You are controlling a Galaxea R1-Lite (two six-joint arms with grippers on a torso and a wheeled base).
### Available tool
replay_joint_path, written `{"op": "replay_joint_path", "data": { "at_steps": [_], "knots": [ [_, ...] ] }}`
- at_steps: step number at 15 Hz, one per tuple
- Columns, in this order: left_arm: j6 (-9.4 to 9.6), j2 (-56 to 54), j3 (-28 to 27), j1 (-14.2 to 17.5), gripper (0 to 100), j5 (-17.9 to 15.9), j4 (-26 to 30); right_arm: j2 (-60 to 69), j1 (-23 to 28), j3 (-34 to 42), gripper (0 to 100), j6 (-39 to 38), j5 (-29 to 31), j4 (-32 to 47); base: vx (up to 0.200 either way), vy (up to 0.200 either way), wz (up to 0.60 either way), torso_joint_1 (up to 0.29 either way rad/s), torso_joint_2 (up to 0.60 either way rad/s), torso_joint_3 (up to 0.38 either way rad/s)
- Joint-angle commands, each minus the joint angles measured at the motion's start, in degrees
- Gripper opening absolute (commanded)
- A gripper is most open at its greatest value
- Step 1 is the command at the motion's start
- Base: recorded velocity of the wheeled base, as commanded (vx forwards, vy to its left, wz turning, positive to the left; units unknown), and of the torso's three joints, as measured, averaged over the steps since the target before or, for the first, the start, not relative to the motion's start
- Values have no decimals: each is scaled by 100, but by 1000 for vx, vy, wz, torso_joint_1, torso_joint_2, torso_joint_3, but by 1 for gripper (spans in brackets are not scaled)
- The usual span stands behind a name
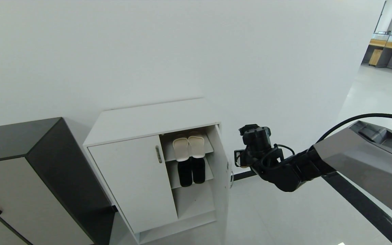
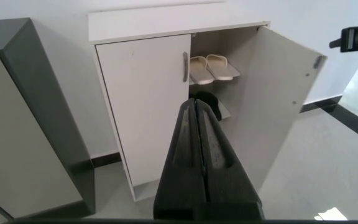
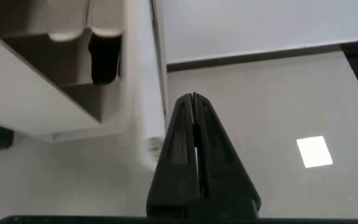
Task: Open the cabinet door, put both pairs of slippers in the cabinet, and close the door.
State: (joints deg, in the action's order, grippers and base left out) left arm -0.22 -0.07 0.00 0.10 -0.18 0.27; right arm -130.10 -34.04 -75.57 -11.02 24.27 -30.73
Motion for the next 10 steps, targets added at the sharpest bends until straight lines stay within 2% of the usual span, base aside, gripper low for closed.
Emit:
{"op": "replay_joint_path", "data": {
  "at_steps": [1,8,10],
  "knots": [
    [-4,7,-9,-1,0,1,0,187,-121,262,0,65,-19,-214,0,0,0,0,0,0],
    [-4,7,0,-1,0,1,0,283,-209,526,0,285,-230,-354,0,0,0,0,0,0],
    [-4,7,0,-1,0,1,0,283,-261,534,0,285,-230,-354,0,0,600,0,5,0]
  ]
}}
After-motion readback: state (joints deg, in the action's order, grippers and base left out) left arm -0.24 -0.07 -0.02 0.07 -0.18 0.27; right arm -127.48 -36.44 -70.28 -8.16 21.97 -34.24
